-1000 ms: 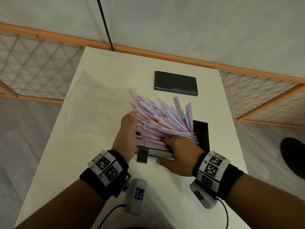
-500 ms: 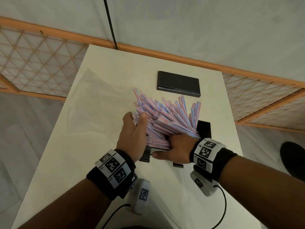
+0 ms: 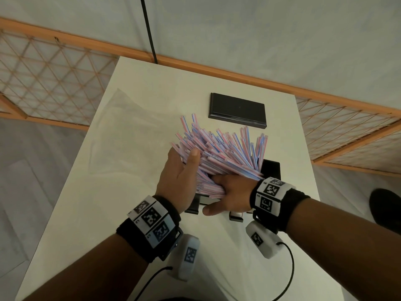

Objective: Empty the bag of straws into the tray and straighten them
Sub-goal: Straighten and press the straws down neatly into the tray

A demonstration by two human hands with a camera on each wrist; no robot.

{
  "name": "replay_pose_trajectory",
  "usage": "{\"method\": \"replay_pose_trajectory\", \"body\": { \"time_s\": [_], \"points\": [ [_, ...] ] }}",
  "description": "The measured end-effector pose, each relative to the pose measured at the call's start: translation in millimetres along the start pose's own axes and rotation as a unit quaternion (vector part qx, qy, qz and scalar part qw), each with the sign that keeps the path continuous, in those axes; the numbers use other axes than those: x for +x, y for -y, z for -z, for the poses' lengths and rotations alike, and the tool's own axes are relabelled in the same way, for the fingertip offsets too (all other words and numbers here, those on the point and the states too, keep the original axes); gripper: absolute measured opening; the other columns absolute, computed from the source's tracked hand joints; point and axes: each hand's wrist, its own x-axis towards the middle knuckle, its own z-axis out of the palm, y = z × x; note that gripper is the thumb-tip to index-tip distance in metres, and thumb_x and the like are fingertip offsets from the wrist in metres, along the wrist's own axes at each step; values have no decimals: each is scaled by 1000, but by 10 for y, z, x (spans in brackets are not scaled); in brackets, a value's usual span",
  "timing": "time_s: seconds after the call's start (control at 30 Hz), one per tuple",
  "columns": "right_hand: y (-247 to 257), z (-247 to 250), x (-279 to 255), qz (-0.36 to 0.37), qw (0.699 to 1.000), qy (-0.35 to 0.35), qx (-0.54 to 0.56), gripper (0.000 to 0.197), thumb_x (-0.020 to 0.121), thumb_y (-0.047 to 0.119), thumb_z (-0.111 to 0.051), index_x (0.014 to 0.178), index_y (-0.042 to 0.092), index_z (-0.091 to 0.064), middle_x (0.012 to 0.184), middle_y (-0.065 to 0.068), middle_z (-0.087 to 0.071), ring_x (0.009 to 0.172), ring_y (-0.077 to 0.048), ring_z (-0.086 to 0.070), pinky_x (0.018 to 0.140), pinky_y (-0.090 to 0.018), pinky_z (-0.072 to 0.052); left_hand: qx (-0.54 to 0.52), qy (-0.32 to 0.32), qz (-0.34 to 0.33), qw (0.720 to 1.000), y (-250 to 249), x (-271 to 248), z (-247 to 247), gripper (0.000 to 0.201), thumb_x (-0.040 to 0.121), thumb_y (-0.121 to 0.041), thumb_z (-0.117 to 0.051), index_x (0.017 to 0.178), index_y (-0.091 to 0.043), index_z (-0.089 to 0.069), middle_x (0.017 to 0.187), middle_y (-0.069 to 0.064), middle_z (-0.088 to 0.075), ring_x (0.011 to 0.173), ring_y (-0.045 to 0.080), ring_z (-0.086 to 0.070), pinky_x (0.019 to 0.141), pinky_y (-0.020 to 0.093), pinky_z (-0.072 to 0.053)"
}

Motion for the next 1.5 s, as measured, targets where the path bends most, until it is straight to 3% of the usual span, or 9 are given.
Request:
{"method": "replay_pose_trajectory", "body": {
  "time_s": [0.1,0.43,0.6,0.83,0.97,1.1,1.2,1.37,1.5],
  "points": [
    [7,10,0,13,1000,-16,-10,93,68,77,-66,144,30,-42,146,7,-49,134,-20,-45,113,-38,-35,2,-4,-4,1000,-3,6,-3,69,83,-70,-42,135,-25,-49,123,3,-65,118,25,-61,102,45,-47],
    [29,-57,91,18,996,-92,13,89,47,102,-49,115,46,-64,116,21,-64,111,-9,-57,105,-33,-42,15,4,-28,1000,35,24,3,72,79,-73,-41,132,-26,-52,122,-11,-65,117,7,-61,104,40,-47],
    [109,40,-16,29,998,-47,37,33,63,74,-74,78,47,-62,85,25,-61,84,4,-54,83,-23,-40,17,28,-23,999,94,49,2,41,88,-62,-42,120,-42,-58,120,-13,-68,117,1,-61,106,37,-46],
    [81,15,27,31,994,-95,39,68,51,91,-64,101,44,-64,107,20,-66,101,-7,-59,94,-26,-45,-124,-74,28,989,33,46,-3,40,97,-29,-63,128,-8,-48,98,-14,-67,89,6,-65,76,22,-54],
    [106,-2,19,13,995,-101,4,79,48,99,-53,103,45,-62,108,19,-61,106,-11,-58,96,-28,-42,-101,-80,53,990,6,54,-18,86,80,-54,-66,150,-15,-35,134,4,-57,119,17,-61,103,40,-50],
    [87,-1,14,6,995,-95,-11,84,46,101,-51,103,40,-64,101,18,-64,102,-13,-59,94,-30,-45,-120,-114,6,986,-81,14,27,57,77,-60,-60,113,-15,-64,107,16,-70,102,30,-69,94,60,-52],
    [64,-13,-15,13,995,-100,-18,86,51,99,-51,117,45,-61,116,17,-63,114,-14,-55,102,-31,-40,-210,-179,16,961,-121,137,162,56,77,-45,-68,127,-23,-54,114,4,-68,108,25,-67,103,58,-49],
    [79,-6,-7,-5,994,-109,-15,65,53,97,-54,79,36,-51,82,16,-53,91,-17,-55,84,-26,-38,12,-61,-37,997,-90,215,195,63,94,-53,-52,149,-24,-42,153,-3,-47,132,7,-48,108,21,-37],
    [163,27,-70,12,992,-128,-3,52,62,90,-58,68,39,-48,70,18,-51,74,-8,-52,73,-23,-36,59,49,-54,996,48,122,62,59,97,-67,-33,138,-28,-50,135,-8,-60,128,8,-55,112,39,-41]
  ]
}}
